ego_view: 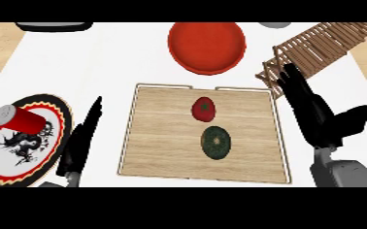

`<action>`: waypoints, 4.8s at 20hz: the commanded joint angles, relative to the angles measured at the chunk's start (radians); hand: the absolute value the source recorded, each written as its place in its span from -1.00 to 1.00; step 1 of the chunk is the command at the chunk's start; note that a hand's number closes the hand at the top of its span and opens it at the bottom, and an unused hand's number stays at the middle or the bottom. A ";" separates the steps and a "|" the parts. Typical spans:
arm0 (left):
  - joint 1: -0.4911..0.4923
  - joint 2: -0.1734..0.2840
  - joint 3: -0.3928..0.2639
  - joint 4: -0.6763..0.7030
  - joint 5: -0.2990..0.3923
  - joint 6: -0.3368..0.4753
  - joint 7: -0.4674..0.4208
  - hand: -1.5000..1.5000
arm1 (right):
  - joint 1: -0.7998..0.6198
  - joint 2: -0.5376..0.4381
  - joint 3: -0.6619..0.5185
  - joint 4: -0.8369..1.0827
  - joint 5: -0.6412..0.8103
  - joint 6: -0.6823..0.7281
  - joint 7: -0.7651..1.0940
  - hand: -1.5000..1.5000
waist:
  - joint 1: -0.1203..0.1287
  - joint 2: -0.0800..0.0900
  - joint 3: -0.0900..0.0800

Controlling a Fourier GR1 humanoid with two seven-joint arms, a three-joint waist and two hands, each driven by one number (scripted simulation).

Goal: Pick the squash from the tray and place it in the tiered shelf

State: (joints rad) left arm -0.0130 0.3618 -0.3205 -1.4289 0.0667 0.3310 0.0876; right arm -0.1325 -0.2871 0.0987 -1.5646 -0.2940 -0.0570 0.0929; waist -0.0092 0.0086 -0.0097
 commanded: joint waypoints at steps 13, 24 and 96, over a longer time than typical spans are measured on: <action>-0.056 0.003 0.189 -0.223 0.114 0.011 0.008 0.00 | -0.352 0.073 0.186 0.088 -0.066 0.378 0.012 -1.00 | 0.029 -0.007 0.010; -0.072 -0.005 0.205 -0.197 0.120 -0.003 0.008 0.00 | -0.627 -0.183 0.375 -0.150 0.027 0.692 0.346 -1.00 | 0.021 -0.016 0.007; -0.051 -0.175 0.339 -0.268 -0.033 -0.130 0.079 0.00 | -0.207 -0.157 0.521 0.111 1.416 0.366 -0.120 1.00 | -0.001 -0.007 0.011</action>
State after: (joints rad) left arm -0.0589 0.1956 0.0148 -1.7010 0.0353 0.1927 0.1621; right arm -0.4153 -0.2928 0.7149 -1.4812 1.1591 0.4061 0.0714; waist 0.0024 -0.0160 -0.0021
